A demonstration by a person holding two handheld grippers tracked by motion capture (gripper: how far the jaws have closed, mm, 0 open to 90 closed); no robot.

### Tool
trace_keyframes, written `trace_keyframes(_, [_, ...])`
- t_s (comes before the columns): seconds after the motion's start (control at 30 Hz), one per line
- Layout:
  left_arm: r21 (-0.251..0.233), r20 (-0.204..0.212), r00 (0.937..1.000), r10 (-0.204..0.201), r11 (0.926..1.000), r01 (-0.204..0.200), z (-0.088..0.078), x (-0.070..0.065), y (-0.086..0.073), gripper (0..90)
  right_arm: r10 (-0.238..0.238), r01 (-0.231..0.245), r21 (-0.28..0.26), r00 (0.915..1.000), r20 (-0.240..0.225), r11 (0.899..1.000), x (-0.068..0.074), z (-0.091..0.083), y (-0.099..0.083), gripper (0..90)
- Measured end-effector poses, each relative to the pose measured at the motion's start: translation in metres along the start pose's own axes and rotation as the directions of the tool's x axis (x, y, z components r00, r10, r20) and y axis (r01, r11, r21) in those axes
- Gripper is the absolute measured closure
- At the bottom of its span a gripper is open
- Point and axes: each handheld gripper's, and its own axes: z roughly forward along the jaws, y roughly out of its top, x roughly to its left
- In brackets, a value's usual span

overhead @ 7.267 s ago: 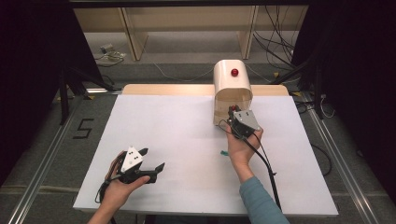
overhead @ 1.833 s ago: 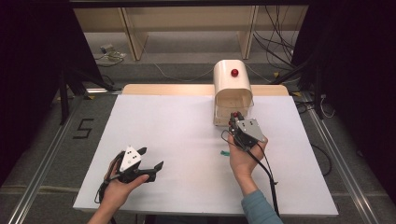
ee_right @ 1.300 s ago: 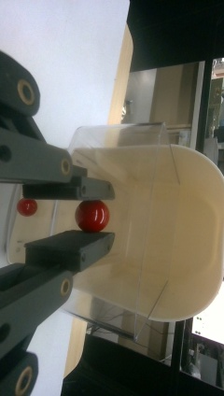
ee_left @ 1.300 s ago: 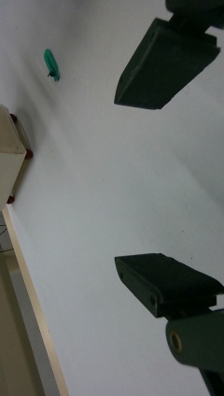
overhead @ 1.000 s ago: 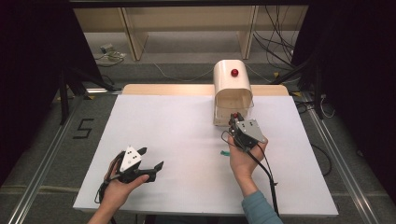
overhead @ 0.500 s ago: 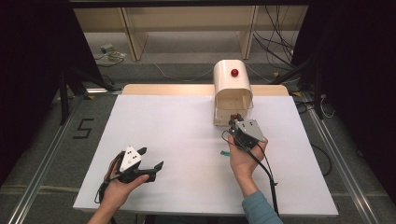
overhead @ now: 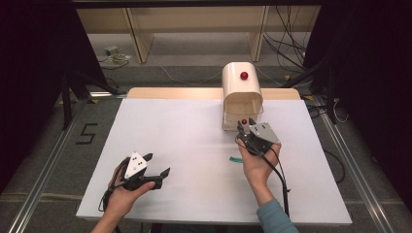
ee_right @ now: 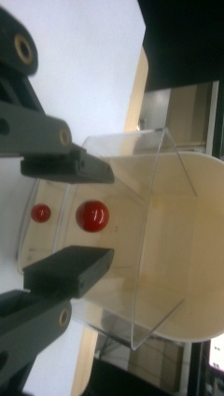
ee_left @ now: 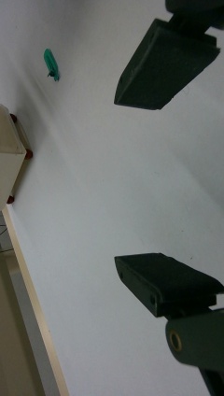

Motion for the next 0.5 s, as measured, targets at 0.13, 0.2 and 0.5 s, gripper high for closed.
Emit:
trace_keyframes(0.13, [0.000, -0.001, 1.0000, -0.001, 1.0000, 0.001, 0.000, 0.000, 0.000, 18.7, 0.003, -0.002, 0.029, 0.9995, -0.032, 1.000, -0.005, 0.000, 0.000, 44.2])
trace_keyframes(0.2, [0.000, -0.002, 1.0000, -0.001, 1.0000, 0.001, 0.000, 0.000, 0.000, 18.7, 0.000, 0.002, 0.050, 0.9992, -0.040, 0.999, -0.008, 0.000, 0.000, 38.8])
trace_keyframes(0.5, [0.000, -0.003, 1.0000, -0.002, 1.0000, 0.002, 0.000, 0.000, 0.000, 19.0, -0.036, 0.050, 0.102, 0.9908, -0.131, 0.994, -0.018, -0.004, -0.002, 24.3])
